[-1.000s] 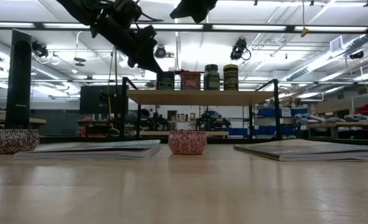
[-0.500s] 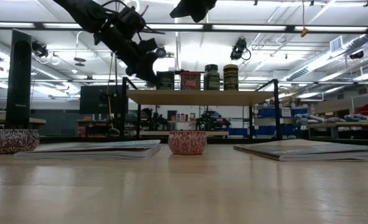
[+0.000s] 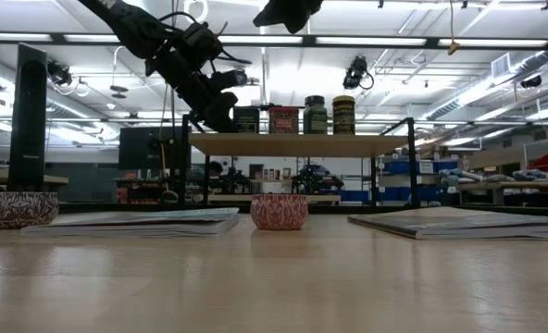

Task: Shelf spices
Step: Adjust the black spice, then adjust the green spice

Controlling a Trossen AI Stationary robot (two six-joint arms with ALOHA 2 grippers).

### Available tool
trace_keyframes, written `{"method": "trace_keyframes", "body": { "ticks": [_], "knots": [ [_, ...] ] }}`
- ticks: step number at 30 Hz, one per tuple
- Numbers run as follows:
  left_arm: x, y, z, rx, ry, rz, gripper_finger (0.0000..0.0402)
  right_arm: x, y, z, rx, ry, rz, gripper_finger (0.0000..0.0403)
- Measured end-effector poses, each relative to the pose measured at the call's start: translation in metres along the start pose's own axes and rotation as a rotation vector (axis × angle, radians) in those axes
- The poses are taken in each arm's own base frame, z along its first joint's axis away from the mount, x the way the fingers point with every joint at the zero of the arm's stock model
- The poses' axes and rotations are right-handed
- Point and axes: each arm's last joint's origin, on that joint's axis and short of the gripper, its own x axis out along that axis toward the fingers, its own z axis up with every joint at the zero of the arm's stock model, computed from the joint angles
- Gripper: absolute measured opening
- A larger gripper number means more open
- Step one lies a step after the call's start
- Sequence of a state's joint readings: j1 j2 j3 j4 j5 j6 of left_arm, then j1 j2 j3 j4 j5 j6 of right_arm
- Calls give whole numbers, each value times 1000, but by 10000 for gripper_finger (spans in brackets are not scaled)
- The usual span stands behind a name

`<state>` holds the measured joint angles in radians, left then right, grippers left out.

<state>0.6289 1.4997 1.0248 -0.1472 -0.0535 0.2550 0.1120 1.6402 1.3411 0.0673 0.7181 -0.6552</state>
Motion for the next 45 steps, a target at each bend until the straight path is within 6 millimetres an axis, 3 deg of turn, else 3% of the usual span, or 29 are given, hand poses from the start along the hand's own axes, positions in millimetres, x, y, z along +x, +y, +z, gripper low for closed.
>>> {"method": "trace_keyframes", "body": {
  "ticks": [7, 12, 16, 21, 26, 29, 34, 41, 45],
  "knots": [
    [-13, -4, 8, 8, -53, -41, 0, -4, 1, 4, -26, -25, -3, 0],
    [-41, -4, 20, 13, -158, -75, 0, -21, -9, 15, 1, -86, -15, 0],
    [-80, 1, 31, 13, -282, -101, 0, -54, -36, 26, 79, -159, -23, 0],
    [-135, 6, 35, 21, -417, -111, 0, -111, -83, 29, 181, -254, 6, 0],
    [-180, 7, 27, 27, -474, -117, 0, -157, -122, 8, 260, -254, 76, 0],
    [-201, 7, 23, 28, -510, -109, 0, -172, -135, -10, 319, -236, 138, 0],
    [-218, 3, 15, 16, -554, -123, 0, -153, -126, -38, 348, -170, 169, 0],
    [-229, -1, -2, -31, -620, -157, 0, -74, -82, -92, 376, -40, 181, 0],
    [-230, -4, -14, -89, -623, -175, 0, -33, -76, -125, 390, 39, 109, 0]
  ]
}}
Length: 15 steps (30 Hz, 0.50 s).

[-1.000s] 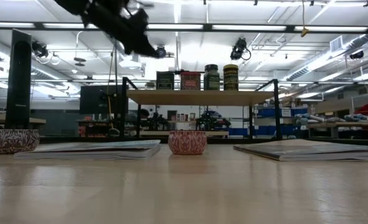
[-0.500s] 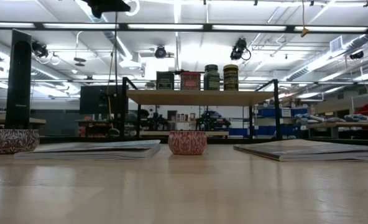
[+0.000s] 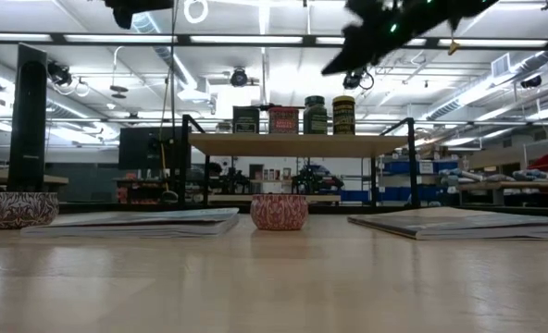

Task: Shelf spices
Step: Adjust the green spice

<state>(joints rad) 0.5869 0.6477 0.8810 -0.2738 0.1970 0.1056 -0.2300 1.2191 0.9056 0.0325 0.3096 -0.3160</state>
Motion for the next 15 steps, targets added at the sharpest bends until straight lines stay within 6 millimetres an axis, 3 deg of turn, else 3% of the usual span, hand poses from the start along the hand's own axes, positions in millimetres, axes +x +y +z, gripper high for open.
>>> {"method": "trace_keyframes", "body": {
  "ticks": [5, 11, 15],
  "knots": [
    [-8, -4, -21, -40, 26, -2, 0, 37, -17, -26, 21, 73, -36, 0],
    [-15, -7, -41, -57, 36, 0, 0, 72, -12, -49, 14, 110, -41, 0],
    [-15, -8, -49, -74, 45, 1, 0, 83, -7, -56, 7, 122, -74, 0]
  ]
}}
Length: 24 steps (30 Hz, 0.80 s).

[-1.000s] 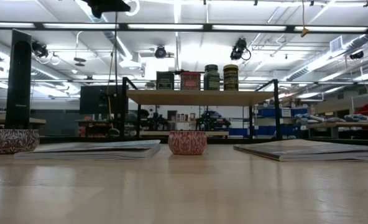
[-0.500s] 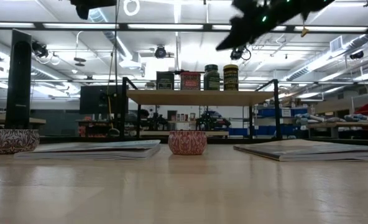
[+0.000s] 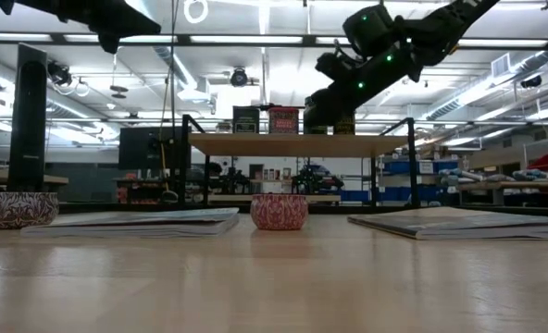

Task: Shelf spices
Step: Adjust the green spice

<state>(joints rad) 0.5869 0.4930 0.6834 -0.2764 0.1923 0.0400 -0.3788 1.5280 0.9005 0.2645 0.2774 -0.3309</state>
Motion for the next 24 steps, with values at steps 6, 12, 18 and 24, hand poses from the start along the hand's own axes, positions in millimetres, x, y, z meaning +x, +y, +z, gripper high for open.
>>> {"method": "trace_keyframes", "body": {
  "ticks": [6, 12, 18, 24],
  "knots": [
    [1, 0, -3, -8, -6, 1, 0, 2, -1, -2, -2, 22, -74, 0],
    [1, 1, -2, -6, -17, 15, 0, 2, -3, 0, -5, 16, -107, 0],
    [1, 1, -2, -14, -17, 15, 0, 2, -4, 0, -5, 22, -142, 0],
    [1, 1, -2, -16, -17, 15, 0, 2, -4, 1, -6, 21, -152, 0]
  ]
}}
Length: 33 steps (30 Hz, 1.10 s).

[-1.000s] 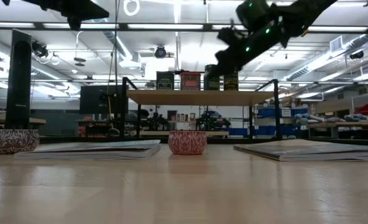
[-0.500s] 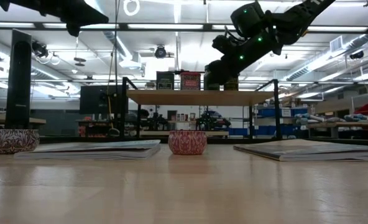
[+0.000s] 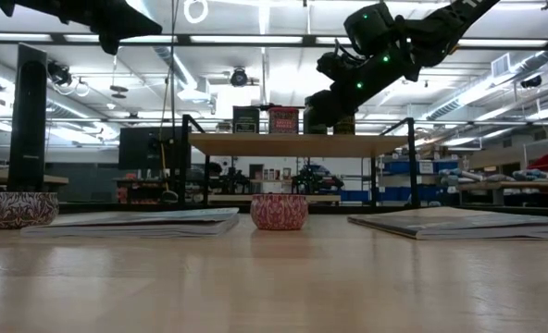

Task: Shelf spices
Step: Adjust the green spice

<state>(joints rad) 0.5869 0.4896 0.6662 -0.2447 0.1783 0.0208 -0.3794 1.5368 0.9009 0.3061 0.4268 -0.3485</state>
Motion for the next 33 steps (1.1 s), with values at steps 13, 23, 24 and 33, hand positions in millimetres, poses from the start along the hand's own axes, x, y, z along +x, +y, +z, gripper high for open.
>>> {"method": "trace_keyframes", "body": {
  "ticks": [13, 23, 24, 33],
  "knots": [
    [0, 0, 0, -7, 1, 0, 0, 0, -2, 3, 5, -23, -48, 0],
    [0, 0, 0, -9, 1, -1, 0, 0, -4, 5, 14, -36, -57, 0],
    [0, 0, 0, -13, 1, -1, 0, 0, -5, 4, 14, -35, -58, 0],
    [0, 0, 0, -23, -1, -1, 0, 1, -6, 4, 15, -36, -55, 0]
  ]
}}
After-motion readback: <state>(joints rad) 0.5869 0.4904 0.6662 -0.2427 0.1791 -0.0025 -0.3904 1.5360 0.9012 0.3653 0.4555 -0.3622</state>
